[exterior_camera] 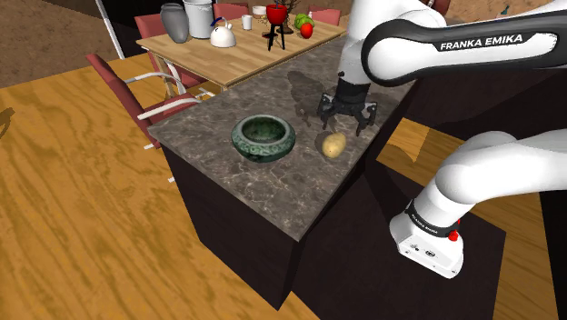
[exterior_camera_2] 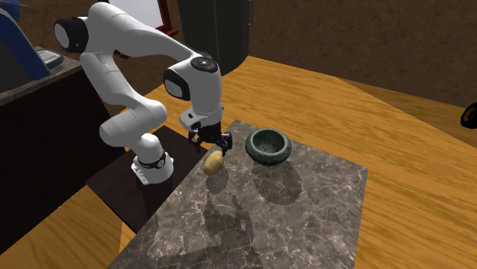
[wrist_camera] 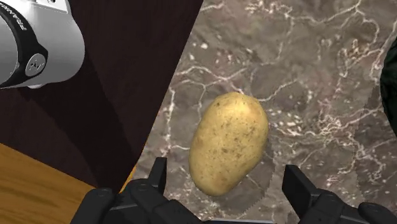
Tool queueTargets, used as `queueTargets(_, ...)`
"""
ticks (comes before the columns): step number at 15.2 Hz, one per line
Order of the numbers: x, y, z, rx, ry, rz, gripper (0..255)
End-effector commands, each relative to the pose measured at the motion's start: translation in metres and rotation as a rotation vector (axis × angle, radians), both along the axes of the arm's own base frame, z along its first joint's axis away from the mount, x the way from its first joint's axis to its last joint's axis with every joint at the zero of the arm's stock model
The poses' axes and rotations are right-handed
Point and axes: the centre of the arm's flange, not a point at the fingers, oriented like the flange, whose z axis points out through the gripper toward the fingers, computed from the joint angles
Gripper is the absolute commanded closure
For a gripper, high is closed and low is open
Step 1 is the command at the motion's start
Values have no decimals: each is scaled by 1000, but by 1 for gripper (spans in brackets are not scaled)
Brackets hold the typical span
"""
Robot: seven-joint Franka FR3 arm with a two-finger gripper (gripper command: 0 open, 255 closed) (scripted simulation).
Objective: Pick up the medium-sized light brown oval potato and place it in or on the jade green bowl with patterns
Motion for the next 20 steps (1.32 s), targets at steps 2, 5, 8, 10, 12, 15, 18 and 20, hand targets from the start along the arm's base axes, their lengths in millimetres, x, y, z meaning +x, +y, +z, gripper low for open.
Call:
queueTargets(2,6,13,-27,12,6,-131,0)
queueTargets(5,6,13,-43,12,6,-131,0)
queueTargets(8,6,12,-59,12,6,-131,0)
queueTargets(10,6,12,-62,12,6,-131,0)
queueTargets(12,6,12,-62,12,6,-131,0)
queueTargets(15,6,12,-62,12,6,-131,0)
queueTargets(18,6,12,-62,12,6,-131,255)
queueTargets(20,6,12,-62,12,6,-131,255)
